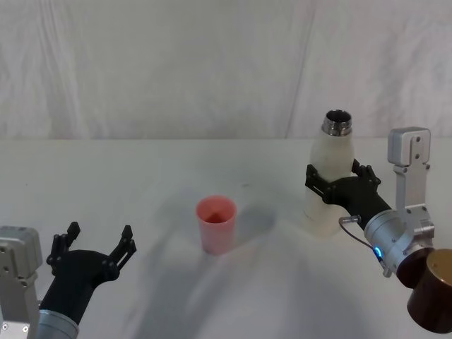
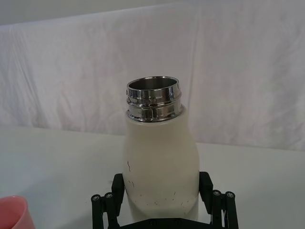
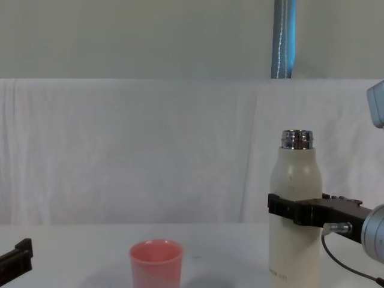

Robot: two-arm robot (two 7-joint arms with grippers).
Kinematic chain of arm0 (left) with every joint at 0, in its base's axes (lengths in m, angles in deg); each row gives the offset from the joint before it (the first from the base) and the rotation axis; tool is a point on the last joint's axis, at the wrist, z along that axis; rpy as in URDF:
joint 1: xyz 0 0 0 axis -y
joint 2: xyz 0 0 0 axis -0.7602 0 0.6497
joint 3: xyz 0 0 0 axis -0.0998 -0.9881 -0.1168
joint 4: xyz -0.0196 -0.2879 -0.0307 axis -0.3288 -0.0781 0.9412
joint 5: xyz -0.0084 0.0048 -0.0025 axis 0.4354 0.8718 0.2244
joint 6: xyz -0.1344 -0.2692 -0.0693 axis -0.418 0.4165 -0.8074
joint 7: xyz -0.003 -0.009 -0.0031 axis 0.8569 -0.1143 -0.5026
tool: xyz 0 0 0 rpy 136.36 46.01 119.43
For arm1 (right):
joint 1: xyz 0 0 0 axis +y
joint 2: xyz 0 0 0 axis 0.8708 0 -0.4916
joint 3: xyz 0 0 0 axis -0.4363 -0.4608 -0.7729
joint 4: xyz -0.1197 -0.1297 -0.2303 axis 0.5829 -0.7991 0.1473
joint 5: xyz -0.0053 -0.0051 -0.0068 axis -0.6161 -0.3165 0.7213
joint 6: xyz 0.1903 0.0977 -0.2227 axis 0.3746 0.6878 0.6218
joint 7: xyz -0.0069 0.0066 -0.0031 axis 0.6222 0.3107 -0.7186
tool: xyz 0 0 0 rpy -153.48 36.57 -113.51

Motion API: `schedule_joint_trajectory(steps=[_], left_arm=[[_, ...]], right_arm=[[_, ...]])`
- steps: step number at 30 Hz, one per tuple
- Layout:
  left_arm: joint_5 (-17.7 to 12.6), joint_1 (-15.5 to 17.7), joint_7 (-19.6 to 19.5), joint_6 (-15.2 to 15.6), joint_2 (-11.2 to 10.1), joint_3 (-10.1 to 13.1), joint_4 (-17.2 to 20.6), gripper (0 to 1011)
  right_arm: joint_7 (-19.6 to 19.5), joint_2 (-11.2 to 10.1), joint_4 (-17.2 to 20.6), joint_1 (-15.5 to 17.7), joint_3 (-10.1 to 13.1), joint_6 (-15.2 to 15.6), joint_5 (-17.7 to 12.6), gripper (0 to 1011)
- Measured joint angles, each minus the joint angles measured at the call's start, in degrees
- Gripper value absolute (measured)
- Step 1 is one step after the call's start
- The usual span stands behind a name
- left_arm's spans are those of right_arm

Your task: Grasp the thermos with one hand and pour water into the cup lid.

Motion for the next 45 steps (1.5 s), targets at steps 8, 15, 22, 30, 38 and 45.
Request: schedule_joint_trajectory(steps=[8, 15, 22, 30, 38, 45], left_arm=[[0.0, 0.0, 0.0, 0.0, 0.0, 0.0, 0.0, 1001], [0.0, 0.0, 0.0, 0.0, 0.0, 0.0, 0.0, 1001], [0.0, 0.0, 0.0, 0.0, 0.0, 0.0, 0.0, 1001], [0.0, 0.0, 0.0, 0.0, 0.0, 0.0, 0.0, 1001], [0.0, 0.0, 0.0, 0.0, 0.0, 0.0, 0.0, 1001], [0.0, 0.0, 0.0, 0.0, 0.0, 0.0, 0.0, 1001]], right_arm=[[-0.03, 0.09, -0.13, -0.09, -0.01, -0.13, 0.06, 1001], [-0.03, 0.06, -0.08, -0.05, -0.01, -0.13, 0.05, 999], [-0.03, 0.03, -0.03, -0.02, -0.01, -0.13, 0.04, 956], [-0.03, 0.01, -0.01, 0.0, -0.01, -0.13, 0.04, 952], [-0.02, 0.0, 0.03, 0.0, -0.01, -0.13, 0.04, 952], [0.01, 0.0, 0.03, 0.0, -0.01, -0.13, 0.04, 952]])
